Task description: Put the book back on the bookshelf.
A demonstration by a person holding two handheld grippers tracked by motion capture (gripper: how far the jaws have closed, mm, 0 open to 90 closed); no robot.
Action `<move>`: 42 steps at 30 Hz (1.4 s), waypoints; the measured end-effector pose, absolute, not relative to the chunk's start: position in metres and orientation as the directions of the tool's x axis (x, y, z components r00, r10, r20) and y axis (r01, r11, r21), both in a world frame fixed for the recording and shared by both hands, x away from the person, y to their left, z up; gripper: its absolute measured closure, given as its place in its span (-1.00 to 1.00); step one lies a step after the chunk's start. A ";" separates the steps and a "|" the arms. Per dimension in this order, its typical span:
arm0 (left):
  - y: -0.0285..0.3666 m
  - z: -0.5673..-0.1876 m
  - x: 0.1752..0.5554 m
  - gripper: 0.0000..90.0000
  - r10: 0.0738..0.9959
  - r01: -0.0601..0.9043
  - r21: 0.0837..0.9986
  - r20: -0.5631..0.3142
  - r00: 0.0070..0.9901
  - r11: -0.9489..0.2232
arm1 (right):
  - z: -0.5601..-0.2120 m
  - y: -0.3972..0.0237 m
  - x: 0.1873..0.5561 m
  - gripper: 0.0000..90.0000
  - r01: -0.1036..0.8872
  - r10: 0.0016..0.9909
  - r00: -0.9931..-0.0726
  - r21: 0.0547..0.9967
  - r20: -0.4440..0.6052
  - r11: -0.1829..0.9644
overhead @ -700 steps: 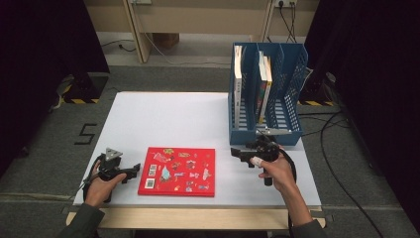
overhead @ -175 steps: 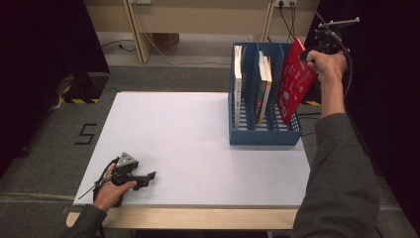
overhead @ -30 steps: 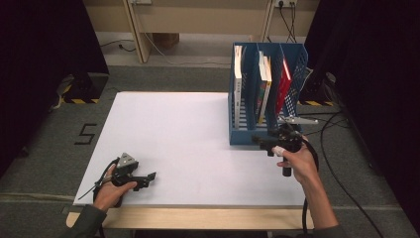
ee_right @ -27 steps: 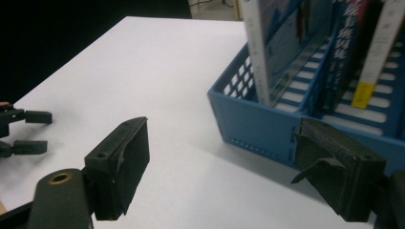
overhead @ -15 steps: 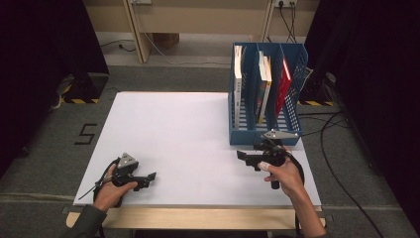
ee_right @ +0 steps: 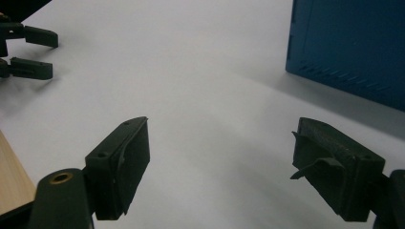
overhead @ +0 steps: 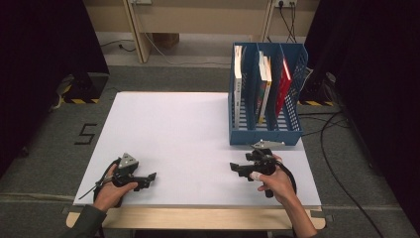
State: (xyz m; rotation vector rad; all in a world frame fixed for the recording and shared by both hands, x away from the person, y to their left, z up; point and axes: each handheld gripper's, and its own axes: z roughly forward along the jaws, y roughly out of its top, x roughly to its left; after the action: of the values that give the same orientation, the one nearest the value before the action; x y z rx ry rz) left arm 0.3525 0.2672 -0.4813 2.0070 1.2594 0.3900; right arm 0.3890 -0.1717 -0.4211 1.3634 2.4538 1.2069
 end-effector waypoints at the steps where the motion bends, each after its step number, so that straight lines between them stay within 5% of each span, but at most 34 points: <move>1: 0.267 -0.481 0.352 -0.70 0.872 0.652 0.712 -0.118 0.476 -0.260 | -0.423 -0.171 0.388 -0.54 0.680 0.749 -0.600 0.672 0.281 0.293; 19: 0.267 -0.481 0.352 -0.70 0.871 0.653 0.711 -0.115 0.477 -0.263 | -0.460 -0.160 0.377 -0.62 0.681 0.761 -0.625 0.598 0.173 0.423; 27: 0.267 -0.481 0.352 -0.70 0.870 0.652 0.709 -0.112 0.480 -0.268 | -0.467 -0.153 0.368 -0.78 0.586 0.713 -0.700 0.612 0.052 0.531; 42: 0.267 -0.481 0.353 -0.71 0.869 0.652 0.710 -0.117 0.481 -0.266 | -0.471 -0.155 0.364 -0.78 0.559 0.709 -0.704 0.648 0.041 0.517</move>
State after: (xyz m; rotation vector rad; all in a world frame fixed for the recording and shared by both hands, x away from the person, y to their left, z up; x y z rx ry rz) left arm 0.3525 0.2675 -0.4813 2.0127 1.2540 0.3875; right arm 0.3642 -0.1555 -0.4709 1.0761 2.5307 0.9563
